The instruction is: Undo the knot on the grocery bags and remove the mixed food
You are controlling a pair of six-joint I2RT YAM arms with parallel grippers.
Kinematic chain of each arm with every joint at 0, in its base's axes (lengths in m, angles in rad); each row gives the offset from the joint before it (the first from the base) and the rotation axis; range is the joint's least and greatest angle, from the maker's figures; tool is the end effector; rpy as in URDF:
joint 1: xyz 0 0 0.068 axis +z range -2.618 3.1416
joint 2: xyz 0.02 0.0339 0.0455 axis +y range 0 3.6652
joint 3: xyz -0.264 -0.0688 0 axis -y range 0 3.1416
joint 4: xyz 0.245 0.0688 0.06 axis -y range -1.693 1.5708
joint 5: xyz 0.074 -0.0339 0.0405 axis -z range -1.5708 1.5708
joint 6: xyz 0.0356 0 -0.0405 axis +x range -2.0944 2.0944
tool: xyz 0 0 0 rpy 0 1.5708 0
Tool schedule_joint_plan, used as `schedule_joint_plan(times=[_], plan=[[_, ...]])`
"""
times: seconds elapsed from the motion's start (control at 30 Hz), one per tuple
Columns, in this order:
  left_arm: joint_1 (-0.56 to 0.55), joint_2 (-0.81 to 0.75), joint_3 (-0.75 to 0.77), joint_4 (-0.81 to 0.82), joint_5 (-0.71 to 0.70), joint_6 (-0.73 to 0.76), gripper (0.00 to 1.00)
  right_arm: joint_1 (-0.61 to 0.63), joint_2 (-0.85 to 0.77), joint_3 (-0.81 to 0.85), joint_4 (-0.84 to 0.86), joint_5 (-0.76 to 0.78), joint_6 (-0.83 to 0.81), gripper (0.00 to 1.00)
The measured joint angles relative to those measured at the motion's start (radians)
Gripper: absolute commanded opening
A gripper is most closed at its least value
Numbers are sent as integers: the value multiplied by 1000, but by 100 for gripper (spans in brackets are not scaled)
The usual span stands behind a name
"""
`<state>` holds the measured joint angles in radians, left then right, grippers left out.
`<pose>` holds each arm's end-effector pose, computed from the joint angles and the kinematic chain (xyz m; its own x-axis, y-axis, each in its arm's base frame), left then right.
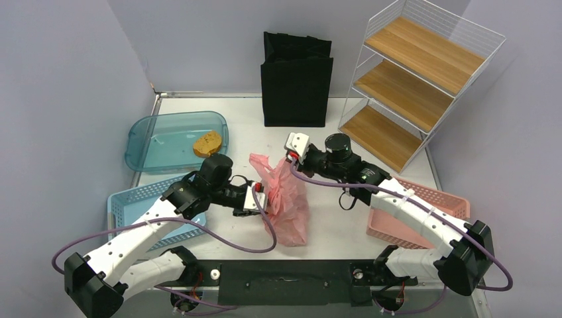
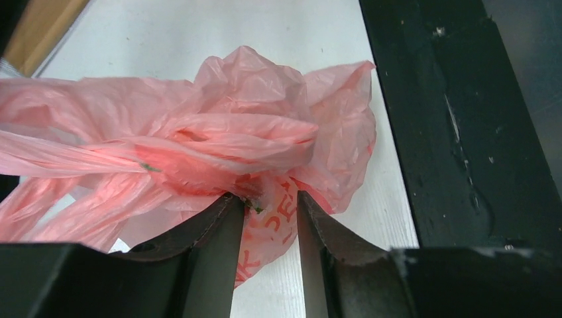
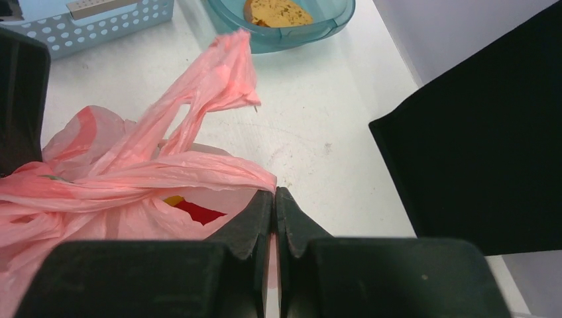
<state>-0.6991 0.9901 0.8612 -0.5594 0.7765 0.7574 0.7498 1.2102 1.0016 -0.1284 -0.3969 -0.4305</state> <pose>0.1390 -0.1495 0.2991 0.2467 0.4329 -0.8670 0.9686 -0.1372 0.2072 0.1954 0.2007 0.3332 0.1538 -0.3827 -0.9110 -0.9148 0.2934 -0.2777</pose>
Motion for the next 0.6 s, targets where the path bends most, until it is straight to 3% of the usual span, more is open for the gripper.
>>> schedule_joint_plan(times=[0.23,0.43,0.5,0.6], plan=[[0,-36,-79,-58,-48,88,29,-46,25,0,2,-4,69,0],[40,-98,-122,-72,-67,62,29,-57,27,0,1,-23,109,0],[83,-120,-122,-76,-58,34,31,-58,27,0,2,-26,119,0],[173,-149,-117,-90,-37,-16,42,-61,27,0,6,-28,130,0]])
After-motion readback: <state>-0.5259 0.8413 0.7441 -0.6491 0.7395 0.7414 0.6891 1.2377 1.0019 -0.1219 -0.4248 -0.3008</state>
